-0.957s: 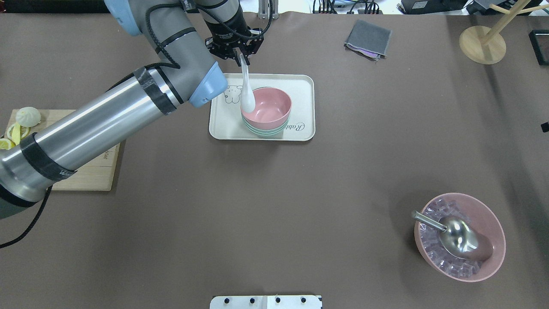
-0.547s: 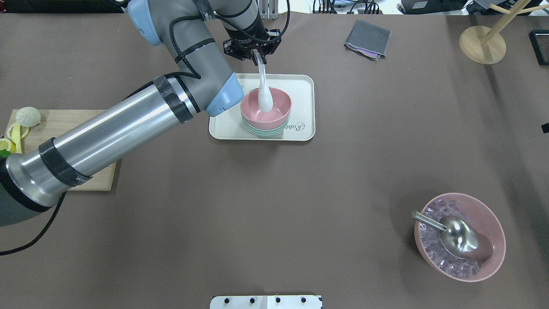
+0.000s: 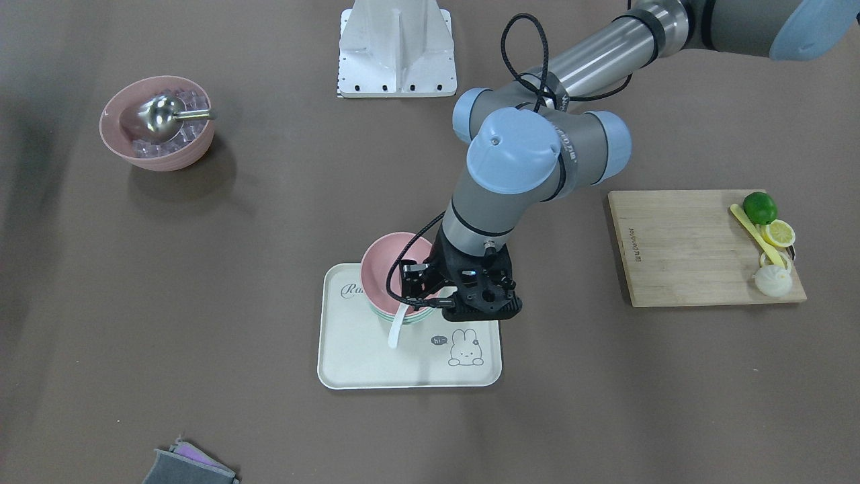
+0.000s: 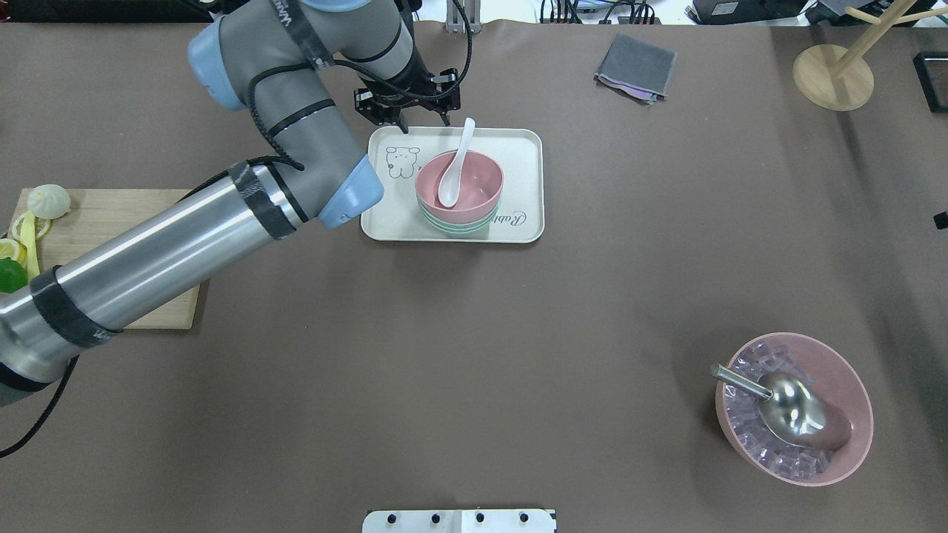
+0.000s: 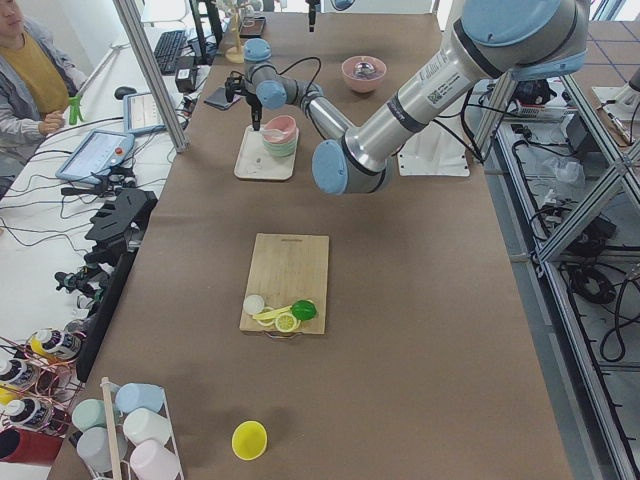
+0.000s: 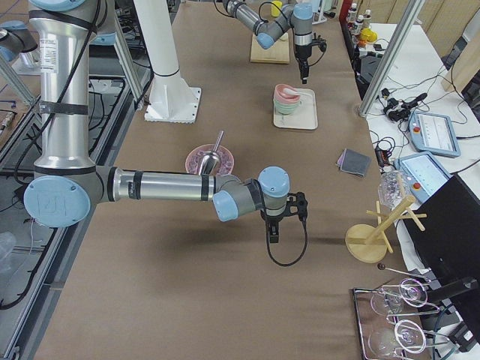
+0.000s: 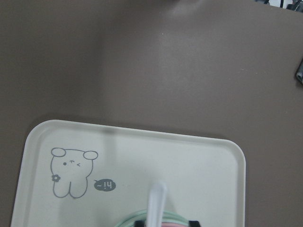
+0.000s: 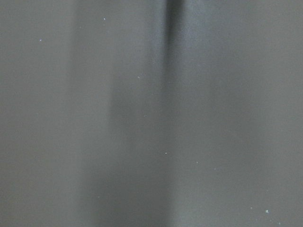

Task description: Stack pink bowl on green and place spoon

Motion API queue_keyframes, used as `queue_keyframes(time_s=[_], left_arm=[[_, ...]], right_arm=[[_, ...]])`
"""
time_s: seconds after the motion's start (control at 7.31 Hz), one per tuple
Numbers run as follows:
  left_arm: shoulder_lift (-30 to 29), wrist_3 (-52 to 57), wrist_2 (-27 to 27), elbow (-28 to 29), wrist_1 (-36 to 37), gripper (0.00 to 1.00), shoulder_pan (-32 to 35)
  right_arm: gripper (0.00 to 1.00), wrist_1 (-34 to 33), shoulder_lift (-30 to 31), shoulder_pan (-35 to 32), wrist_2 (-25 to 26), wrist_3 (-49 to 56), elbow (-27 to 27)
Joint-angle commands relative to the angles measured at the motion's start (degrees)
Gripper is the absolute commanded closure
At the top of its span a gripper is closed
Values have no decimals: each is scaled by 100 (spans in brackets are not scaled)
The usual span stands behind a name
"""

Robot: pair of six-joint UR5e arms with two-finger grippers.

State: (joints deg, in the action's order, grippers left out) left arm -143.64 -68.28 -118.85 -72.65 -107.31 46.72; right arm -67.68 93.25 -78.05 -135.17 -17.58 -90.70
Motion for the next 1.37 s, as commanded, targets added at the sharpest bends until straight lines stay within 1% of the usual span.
queue_keyframes(time_s=[0.0, 0.14, 0.27, 0.41, 0.55, 0.68, 0.82, 0.96, 1.23], left_arm=[[937, 269, -907, -746, 96, 2, 703], [1717, 1071, -1077, -1464, 279, 2, 1029], [2282, 2011, -1200, -2036, 785, 2, 1485], [2905, 3273, -1219, -2364, 1191, 2, 1846], [3608, 4843, -1228, -2446, 1360, 2, 2320], [4154, 6103, -1211, -2412, 1379, 2, 2794], [4769, 6899, -1219, -2377, 1318, 2, 3121], [5079, 7237, -1211, -2359, 1300, 2, 3368], [5257, 7267, -1158, -2009, 1292, 2, 3467]], right_arm=[[0, 0, -17, -8, -1, 0, -9], [0, -9, -43, -17, 8, 0, 0], [0, -9, -43, -95, 34, 35, 44], [0, -9, -52, -183, 34, 348, 148], [0, -9, -70, -289, 34, 682, 341], [0, -9, -70, -377, 43, 1077, 456], [0, -9, -70, -456, 122, 1307, 640], [0, -9, -70, -596, 166, 1579, 807], [0, -139, -192, -676, 149, 1652, 809]])
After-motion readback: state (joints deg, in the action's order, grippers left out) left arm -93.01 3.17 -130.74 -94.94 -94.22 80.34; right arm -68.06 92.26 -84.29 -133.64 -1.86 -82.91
